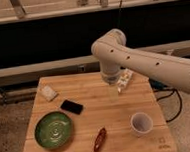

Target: Move the arm in a circular motion

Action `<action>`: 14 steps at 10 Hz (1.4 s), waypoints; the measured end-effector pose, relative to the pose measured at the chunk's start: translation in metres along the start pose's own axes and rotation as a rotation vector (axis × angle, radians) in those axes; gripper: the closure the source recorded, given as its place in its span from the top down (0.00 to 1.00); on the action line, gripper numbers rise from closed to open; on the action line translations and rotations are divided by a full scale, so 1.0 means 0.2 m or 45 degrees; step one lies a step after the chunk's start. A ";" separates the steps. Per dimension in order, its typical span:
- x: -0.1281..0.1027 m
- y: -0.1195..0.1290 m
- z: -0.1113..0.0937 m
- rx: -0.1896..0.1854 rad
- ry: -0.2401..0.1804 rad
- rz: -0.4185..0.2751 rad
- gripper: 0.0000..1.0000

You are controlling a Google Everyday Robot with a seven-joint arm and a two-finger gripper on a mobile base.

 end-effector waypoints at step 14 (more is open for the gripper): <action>-0.17 -0.13 -0.05 0.012 0.039 0.025 0.80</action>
